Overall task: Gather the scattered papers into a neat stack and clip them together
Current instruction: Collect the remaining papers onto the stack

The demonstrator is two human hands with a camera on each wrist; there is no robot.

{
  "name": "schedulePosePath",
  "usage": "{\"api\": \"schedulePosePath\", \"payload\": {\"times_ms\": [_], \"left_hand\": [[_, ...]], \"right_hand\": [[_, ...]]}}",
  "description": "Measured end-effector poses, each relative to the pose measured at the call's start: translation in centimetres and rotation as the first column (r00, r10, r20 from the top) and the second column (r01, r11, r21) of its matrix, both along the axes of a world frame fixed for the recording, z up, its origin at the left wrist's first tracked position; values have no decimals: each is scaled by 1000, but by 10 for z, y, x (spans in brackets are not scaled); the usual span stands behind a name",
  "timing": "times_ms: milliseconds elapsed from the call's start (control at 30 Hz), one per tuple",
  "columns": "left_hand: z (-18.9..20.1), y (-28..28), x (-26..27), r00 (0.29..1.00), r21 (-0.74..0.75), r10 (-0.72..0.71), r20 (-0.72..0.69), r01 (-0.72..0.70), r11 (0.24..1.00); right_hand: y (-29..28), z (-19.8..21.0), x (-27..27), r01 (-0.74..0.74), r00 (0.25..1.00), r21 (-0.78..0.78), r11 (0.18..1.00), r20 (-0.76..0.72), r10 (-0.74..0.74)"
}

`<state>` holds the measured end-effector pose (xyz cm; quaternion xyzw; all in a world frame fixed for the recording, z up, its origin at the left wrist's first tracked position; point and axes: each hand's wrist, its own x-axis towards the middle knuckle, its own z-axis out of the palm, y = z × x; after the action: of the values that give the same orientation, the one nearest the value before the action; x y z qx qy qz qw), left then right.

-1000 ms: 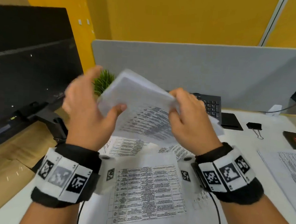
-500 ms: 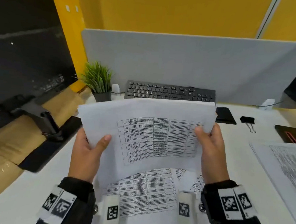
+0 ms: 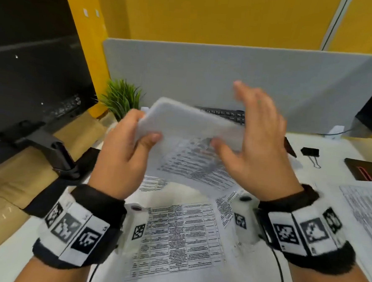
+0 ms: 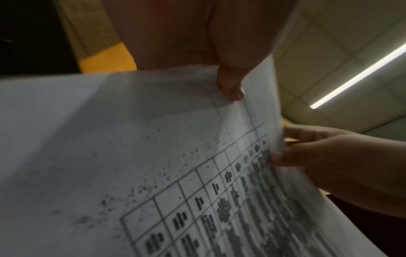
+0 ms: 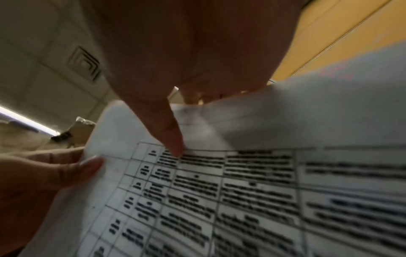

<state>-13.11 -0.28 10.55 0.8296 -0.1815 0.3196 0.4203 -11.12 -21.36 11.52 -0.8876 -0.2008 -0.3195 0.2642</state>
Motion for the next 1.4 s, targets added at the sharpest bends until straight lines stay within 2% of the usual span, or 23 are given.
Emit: {"api": "schedulePosePath", "payload": {"times_ms": [100,167,233,267,300,333,367,400,533,633,733,800,867,1000,1200,1333,1400], "left_hand": [[15,-7,2,987,120,36,156,-55,991],[16,4,9,955,29,122,271,-135,990],[11,18,22,957,-153,170,234,-136,979],[7,21,27,981,-257,115,154,-73,964],[4,21,33,998,-395,-9,62,33,918],[1,20,37,987,-532,-161,-1,136,836],[-1,17,41,966,-624,-255,-34,179,761],[-2,13,42,959,-666,-277,-64,166,727],[-11,-8,40,995,-696,-58,-80,-14,718],[-29,-20,30,996,-673,59,-68,-90,734],[-62,-27,21,982,-616,98,-161,-178,768],[-79,-25,21,965,-621,95,-242,-230,749],[-82,-21,24,960,-630,101,-262,-250,735],[-74,-17,27,977,-633,85,-196,-193,750],[-101,-7,31,938,-621,92,-335,-293,727],[-89,15,36,925,-560,206,-319,-359,747],[-80,37,36,912,-544,287,-294,-406,735]], "right_hand": [[-9,16,10,-128,990,72,989,-46,132],[-18,19,10,-149,983,202,968,-76,168],[-25,19,9,-178,970,371,911,-90,226],[-25,19,8,-186,963,444,877,-93,252],[-24,18,8,-192,956,516,835,-93,277],[-22,16,8,-199,950,585,786,-84,302],[-17,15,8,-200,946,648,735,-69,318],[-12,13,7,-198,947,691,695,-48,318],[15,-6,1,-114,989,702,703,11,150],[32,-36,-3,-60,989,729,682,-47,138],[42,-78,-3,66,951,755,652,-245,188],[43,-97,-1,137,912,749,648,-350,212],[42,-98,2,162,897,751,641,-382,221],[37,-88,7,139,904,779,612,-352,244],[39,-106,12,223,832,719,658,-492,256],[38,-94,26,191,803,662,725,-530,273],[40,-88,37,153,766,587,795,-578,280]]}}
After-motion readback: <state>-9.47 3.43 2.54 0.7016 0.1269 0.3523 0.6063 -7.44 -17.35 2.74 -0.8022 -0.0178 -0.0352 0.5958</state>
